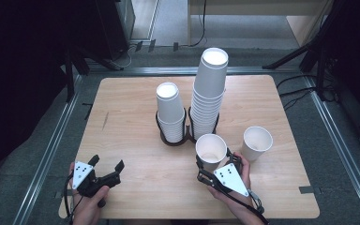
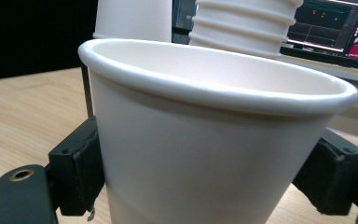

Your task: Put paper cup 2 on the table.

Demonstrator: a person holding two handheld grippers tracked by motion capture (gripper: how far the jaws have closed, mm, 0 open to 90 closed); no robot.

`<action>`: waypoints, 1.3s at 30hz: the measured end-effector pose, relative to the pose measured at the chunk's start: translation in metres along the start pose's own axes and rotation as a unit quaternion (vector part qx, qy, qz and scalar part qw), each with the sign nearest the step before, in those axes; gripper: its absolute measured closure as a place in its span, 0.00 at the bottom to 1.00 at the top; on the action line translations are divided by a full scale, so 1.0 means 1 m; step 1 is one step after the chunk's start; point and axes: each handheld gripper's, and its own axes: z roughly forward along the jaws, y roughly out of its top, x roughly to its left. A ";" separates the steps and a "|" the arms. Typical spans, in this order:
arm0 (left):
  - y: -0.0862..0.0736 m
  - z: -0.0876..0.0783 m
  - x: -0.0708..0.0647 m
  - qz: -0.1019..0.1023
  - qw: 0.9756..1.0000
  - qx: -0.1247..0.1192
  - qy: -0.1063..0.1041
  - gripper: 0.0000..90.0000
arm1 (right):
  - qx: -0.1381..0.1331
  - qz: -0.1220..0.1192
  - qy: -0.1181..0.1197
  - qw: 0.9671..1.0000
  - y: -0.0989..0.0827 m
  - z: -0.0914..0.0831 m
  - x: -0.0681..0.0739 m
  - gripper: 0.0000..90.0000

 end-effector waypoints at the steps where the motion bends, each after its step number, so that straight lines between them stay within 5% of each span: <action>1: 0.000 0.000 0.000 0.000 1.000 0.000 0.000 0.02 | 0.001 0.000 0.001 1.000 -0.001 0.000 0.000 0.16; 6: 0.001 -0.002 0.001 0.005 1.000 0.003 0.016 0.02 | 0.006 0.032 0.011 0.999 -0.009 0.002 -0.006 0.16; 13: -0.004 0.001 0.005 0.011 1.000 0.016 0.024 0.02 | 0.034 0.013 -0.008 0.999 -0.022 0.009 -0.017 0.16; 19: -0.008 0.004 0.011 0.009 1.000 0.019 0.023 0.02 | 0.038 0.007 -0.001 0.999 -0.027 0.014 -0.016 0.16; 24: -0.009 0.004 0.013 0.018 0.998 0.018 0.049 0.09 | 0.055 -0.001 0.016 0.998 -0.027 0.014 -0.015 0.16; 39: -0.010 0.006 0.012 0.015 0.999 0.037 0.028 0.08 | 0.091 0.020 0.026 0.995 -0.024 0.014 -0.020 0.14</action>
